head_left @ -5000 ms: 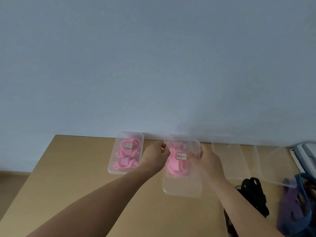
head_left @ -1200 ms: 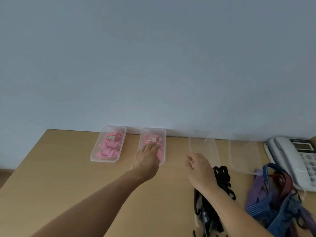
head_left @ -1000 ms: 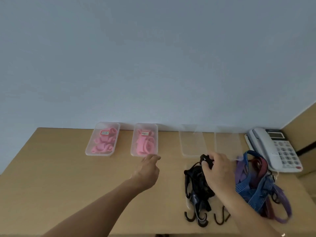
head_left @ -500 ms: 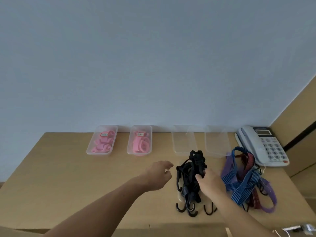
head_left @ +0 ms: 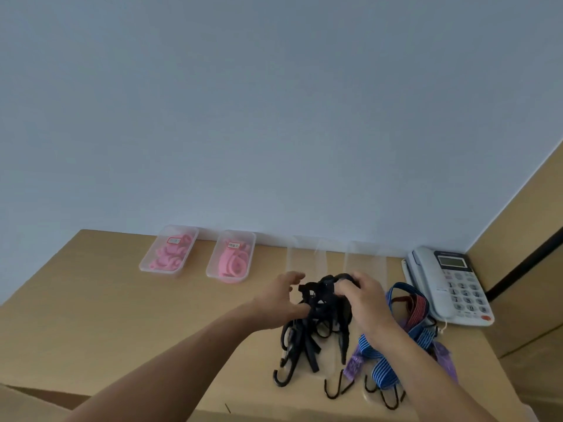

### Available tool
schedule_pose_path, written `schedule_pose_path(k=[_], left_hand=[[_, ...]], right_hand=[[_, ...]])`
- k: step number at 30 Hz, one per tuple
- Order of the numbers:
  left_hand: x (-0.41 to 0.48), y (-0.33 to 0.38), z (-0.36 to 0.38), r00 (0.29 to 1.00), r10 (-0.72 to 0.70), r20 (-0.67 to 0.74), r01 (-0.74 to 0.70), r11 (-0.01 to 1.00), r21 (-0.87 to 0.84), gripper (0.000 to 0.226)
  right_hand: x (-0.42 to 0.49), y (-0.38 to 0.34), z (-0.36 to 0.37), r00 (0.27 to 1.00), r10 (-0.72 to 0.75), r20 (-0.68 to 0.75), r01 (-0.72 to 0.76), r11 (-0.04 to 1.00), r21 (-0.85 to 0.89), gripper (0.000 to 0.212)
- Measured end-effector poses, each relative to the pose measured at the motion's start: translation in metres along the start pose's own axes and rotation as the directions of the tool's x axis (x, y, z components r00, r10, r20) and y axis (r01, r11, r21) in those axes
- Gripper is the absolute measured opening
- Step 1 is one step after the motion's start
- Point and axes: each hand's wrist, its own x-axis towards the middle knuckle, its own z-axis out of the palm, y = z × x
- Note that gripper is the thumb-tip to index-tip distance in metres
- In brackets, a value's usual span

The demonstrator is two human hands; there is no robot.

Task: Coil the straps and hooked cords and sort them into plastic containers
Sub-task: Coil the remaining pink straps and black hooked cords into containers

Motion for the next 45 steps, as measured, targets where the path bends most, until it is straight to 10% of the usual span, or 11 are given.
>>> schedule_pose_path(k=[9,13,17,21,25,28,32,38,45], left_hand=[[-0.016,0.049,-0.022,0.856,0.138,-0.499,-0.205,0.975,-0.081,0.058],[-0.028,0.068,-0.046,0.983,0.151,-0.100,-0.179,0.902,-0.392,0.049],[-0.038,0.079,-0.051,0.957,0.223,0.186,-0.134,0.908,-0.396,0.026],[-0.050,0.093,-0.087,0.935,0.257,0.243,-0.069,0.805,-0.589,0.024],[-0.055,0.109,-0.130,0.910,0.253,0.328,0.005,0.785,-0.619,0.030],[-0.054,0.118,-0.140,0.878,0.286,0.384,-0.030,0.833,-0.552,0.035],[-0.054,0.119,-0.138,0.870,0.334,0.363,-0.027,0.767,-0.641,0.035],[-0.054,0.105,-0.135,0.865,0.366,0.343,0.015,0.664,-0.747,0.043],[-0.052,0.099,-0.124,0.873,0.449,0.189,-0.138,0.601,-0.787,0.030]], right_hand=[[0.008,-0.087,-0.003,0.988,0.073,0.135,-0.137,0.814,0.564,0.009],[0.011,-0.114,0.003,0.975,0.091,0.201,-0.207,0.688,0.696,0.012],[0.006,-0.129,0.013,0.988,0.014,0.152,-0.114,0.732,0.672,0.015],[-0.002,-0.131,0.001,0.980,-0.179,-0.091,0.177,0.984,-0.033,0.052],[-0.003,-0.136,-0.009,0.783,-0.567,-0.255,0.417,0.783,-0.461,0.059],[-0.005,-0.140,0.000,0.739,-0.672,-0.042,0.633,0.714,-0.299,0.043],[-0.010,-0.145,0.013,0.844,-0.480,0.239,0.461,0.877,0.135,0.026],[-0.007,-0.140,0.009,0.881,-0.406,0.243,0.345,0.903,0.258,0.031],[-0.010,-0.134,0.028,0.975,-0.206,-0.088,0.220,0.952,0.211,0.042]])
